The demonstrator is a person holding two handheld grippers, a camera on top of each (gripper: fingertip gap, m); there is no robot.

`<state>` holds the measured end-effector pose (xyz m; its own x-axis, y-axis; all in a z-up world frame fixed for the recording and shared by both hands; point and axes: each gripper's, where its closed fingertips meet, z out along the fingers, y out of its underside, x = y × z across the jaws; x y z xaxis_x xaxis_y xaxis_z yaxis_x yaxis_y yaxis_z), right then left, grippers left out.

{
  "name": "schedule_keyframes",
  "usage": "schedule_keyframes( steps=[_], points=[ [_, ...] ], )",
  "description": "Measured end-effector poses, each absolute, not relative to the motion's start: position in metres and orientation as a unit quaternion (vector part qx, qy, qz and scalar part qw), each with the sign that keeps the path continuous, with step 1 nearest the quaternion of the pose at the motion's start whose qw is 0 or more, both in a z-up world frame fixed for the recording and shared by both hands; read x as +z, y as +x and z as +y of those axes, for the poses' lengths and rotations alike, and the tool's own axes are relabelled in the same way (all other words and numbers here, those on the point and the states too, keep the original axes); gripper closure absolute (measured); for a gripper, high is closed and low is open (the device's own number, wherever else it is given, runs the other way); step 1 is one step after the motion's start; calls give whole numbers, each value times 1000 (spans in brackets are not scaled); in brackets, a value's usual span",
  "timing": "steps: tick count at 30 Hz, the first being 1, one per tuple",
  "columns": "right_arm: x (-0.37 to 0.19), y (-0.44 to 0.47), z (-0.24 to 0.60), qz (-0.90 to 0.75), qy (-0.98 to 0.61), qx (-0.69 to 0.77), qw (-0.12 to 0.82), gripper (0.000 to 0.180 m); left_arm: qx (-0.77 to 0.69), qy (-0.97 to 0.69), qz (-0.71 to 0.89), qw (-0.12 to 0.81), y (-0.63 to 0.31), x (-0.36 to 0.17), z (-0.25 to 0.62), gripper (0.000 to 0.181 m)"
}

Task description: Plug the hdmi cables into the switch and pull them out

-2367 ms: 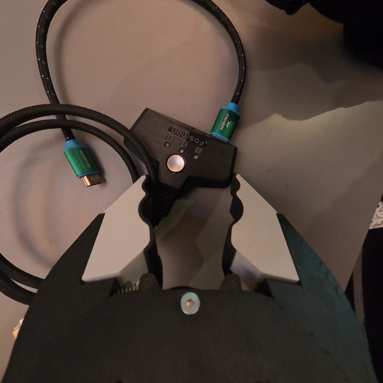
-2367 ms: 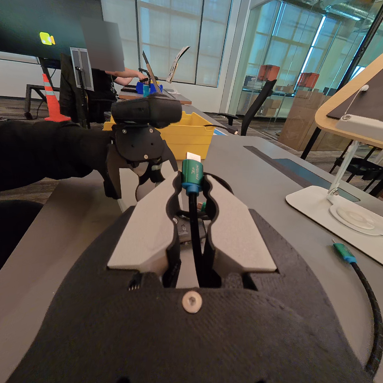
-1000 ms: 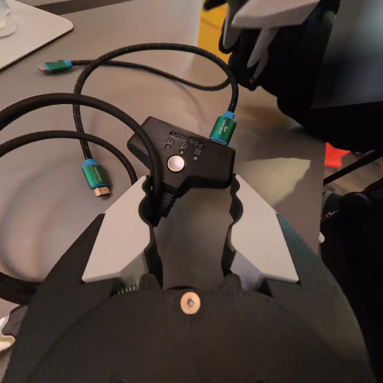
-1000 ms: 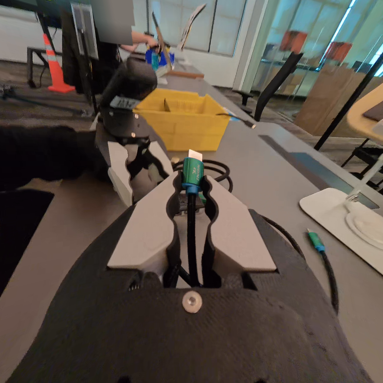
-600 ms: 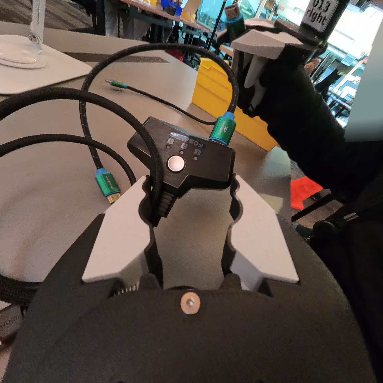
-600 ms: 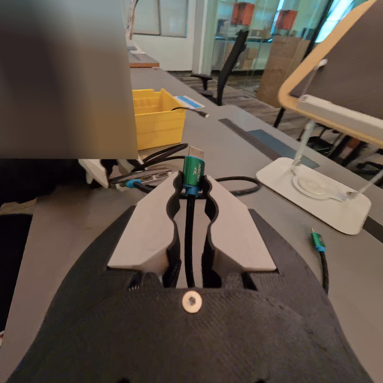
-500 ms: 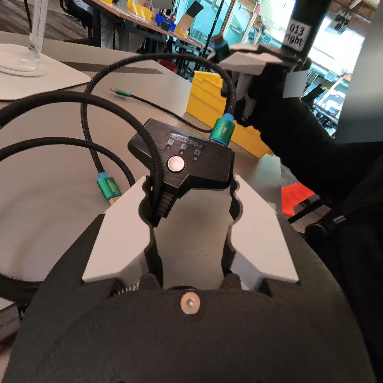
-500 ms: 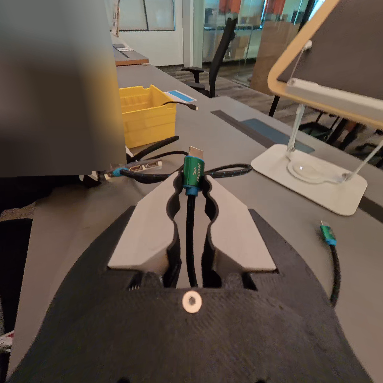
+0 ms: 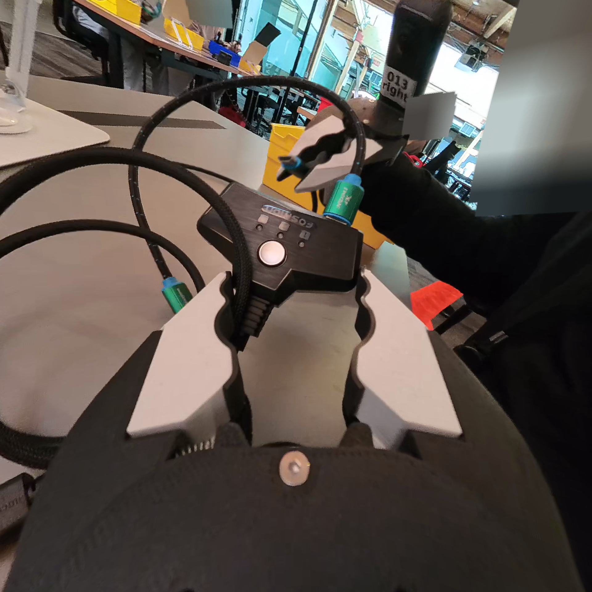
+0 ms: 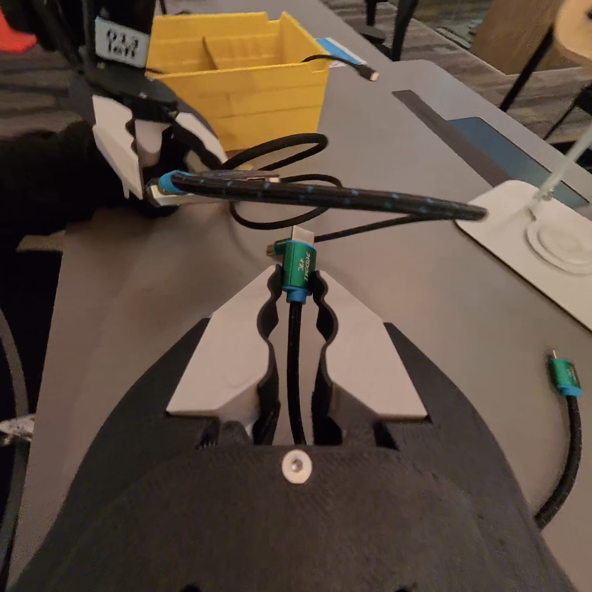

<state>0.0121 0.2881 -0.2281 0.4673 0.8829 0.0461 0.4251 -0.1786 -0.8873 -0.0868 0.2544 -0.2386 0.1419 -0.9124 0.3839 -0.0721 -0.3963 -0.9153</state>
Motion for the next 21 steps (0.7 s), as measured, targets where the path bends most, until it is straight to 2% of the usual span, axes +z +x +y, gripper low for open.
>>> schedule_keyframes(
  steps=[10,21],
  points=[
    [-256,-26,276,-580,-676,205,405,164,-525,-635,428,371,-77,-246,238,107],
    [-262,-27,277,-595,-678,188,388,164,-517,-641,432,367,-75,-249,238,107]
  ],
)
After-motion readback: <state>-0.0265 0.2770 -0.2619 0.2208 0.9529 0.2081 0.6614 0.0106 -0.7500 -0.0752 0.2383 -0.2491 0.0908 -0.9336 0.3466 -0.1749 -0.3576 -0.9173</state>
